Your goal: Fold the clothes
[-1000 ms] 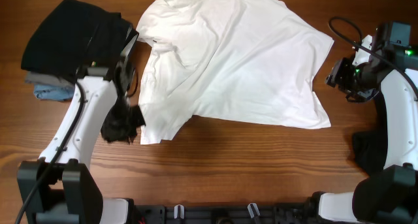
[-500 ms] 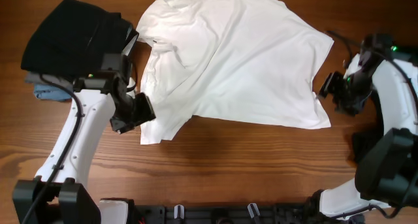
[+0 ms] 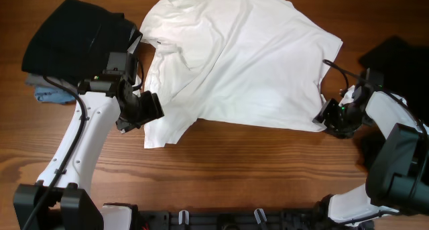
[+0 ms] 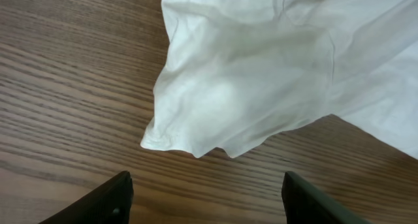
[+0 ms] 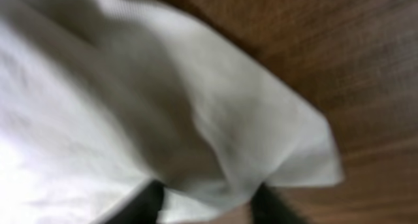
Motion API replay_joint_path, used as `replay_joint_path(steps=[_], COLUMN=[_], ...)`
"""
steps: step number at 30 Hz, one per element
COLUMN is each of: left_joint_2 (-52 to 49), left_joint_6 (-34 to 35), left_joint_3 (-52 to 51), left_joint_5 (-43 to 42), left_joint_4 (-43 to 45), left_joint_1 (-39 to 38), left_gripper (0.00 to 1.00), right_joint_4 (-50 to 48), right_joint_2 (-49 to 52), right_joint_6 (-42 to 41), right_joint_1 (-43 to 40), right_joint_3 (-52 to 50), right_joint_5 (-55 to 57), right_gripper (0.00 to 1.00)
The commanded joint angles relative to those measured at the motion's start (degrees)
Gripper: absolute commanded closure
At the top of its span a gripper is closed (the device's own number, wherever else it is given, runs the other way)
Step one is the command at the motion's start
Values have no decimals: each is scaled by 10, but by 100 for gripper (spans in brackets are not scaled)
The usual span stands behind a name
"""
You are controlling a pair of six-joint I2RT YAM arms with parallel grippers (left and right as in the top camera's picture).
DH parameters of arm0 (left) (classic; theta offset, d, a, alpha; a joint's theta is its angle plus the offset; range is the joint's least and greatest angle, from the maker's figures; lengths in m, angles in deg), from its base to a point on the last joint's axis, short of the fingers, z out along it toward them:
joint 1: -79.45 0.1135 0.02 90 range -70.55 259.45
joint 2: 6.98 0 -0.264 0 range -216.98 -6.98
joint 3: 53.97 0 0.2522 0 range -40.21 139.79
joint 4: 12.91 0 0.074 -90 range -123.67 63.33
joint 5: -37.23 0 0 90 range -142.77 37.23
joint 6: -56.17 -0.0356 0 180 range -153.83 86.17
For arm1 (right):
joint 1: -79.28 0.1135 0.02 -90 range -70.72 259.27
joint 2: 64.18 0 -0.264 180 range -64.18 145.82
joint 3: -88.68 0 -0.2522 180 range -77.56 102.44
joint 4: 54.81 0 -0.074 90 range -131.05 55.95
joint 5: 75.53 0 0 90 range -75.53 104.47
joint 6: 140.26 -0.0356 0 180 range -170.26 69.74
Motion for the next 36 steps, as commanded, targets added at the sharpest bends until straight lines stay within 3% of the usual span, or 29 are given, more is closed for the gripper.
replay_joint_path(steps=[1,2,9,12,20,24,25,26,27,32,36], left_joint_2=[3,3,3,3,-29,-61,-64,-67,-67,-42,42], left_joint_6=[-5,-5,50,62,66,66,66,66,66,113,65], left_joint_3=[-2,-7,-82,-118,-201,-214,-214,-214,-214,-208,-188], left_joint_5=[17,17,6,-15,-22,-31,-31,-31,-31,-56,-139], left_joint_4=[3,6,61,116,243,257,256,254,245,130,36], left_joint_1=[-1,-1,-1,-1,-1,-1,-1,-1,-1,43,136], left_gripper=[27,28,24,14,16,37,48,76,96,96,96], right_joint_4=[20,35,153,164,163,163,163,164,164,175,176], right_joint_2=[8,3,-108,-160,-204,-204,-204,-204,-204,-204,-204], right_joint_6=[-23,-23,-77,-82,-80,-80,-80,-80,-82,-85,-85], right_joint_1=[-1,-1,-1,-1,-1,-1,-1,-1,-1,-1,-1], right_joint_3=[-7,-3,2,2,2,2,2,2,2,2,2], right_joint_5=[19,30,101,113,116,134,145,159,170,170,173], right_gripper=[89,96,96,96,96,96,96,96,96,96,96])
